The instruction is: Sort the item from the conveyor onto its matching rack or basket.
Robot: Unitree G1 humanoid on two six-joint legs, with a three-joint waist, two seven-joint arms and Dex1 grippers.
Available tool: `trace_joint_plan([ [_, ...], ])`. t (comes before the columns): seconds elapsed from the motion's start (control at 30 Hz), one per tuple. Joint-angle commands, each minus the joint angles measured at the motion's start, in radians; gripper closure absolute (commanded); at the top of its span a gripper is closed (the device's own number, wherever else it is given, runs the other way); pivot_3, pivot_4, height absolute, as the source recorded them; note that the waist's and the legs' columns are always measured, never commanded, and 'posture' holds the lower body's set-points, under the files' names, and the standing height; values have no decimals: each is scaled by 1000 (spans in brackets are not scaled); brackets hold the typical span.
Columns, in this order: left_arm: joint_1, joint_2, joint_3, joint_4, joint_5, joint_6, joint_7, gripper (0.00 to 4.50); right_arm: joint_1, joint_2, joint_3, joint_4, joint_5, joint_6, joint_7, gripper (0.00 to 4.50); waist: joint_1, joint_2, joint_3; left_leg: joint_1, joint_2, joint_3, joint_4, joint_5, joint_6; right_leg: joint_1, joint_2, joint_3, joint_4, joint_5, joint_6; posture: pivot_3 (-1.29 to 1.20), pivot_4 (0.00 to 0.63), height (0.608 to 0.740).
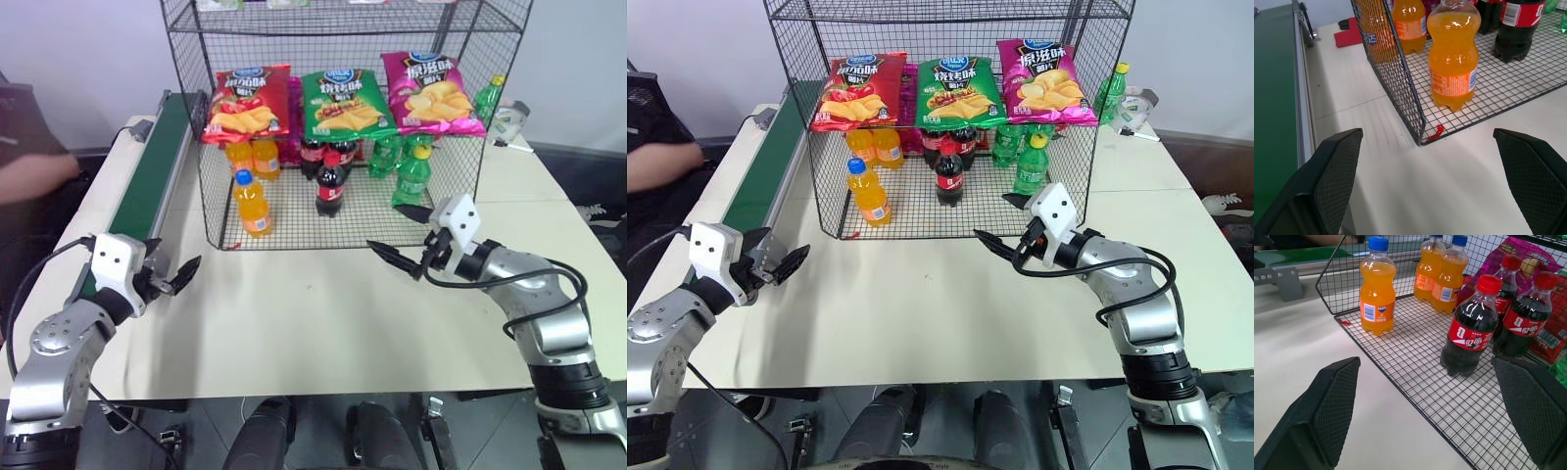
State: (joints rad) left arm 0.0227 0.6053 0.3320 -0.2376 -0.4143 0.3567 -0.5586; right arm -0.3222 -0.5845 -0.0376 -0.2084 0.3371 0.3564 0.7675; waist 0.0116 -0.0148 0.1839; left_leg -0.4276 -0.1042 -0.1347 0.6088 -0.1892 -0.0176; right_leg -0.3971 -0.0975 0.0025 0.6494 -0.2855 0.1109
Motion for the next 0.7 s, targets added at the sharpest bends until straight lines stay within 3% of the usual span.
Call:
trace_joint_plan([
  [0.03,-4,10,29,-21,4,-14,4,25,-1,10,-7,-27,4,-25,-3,0,0,0,0,0,0,0,0,0,0,0,0,0,0,0,0,0,150,740],
  [0.7,-21,7,33,-7,26,-7,42,25,-14,44,2,-16,8,-6,-24,0,0,0,0,0,0,0,0,0,0,0,0,0,0,0,0,0,150,740],
])
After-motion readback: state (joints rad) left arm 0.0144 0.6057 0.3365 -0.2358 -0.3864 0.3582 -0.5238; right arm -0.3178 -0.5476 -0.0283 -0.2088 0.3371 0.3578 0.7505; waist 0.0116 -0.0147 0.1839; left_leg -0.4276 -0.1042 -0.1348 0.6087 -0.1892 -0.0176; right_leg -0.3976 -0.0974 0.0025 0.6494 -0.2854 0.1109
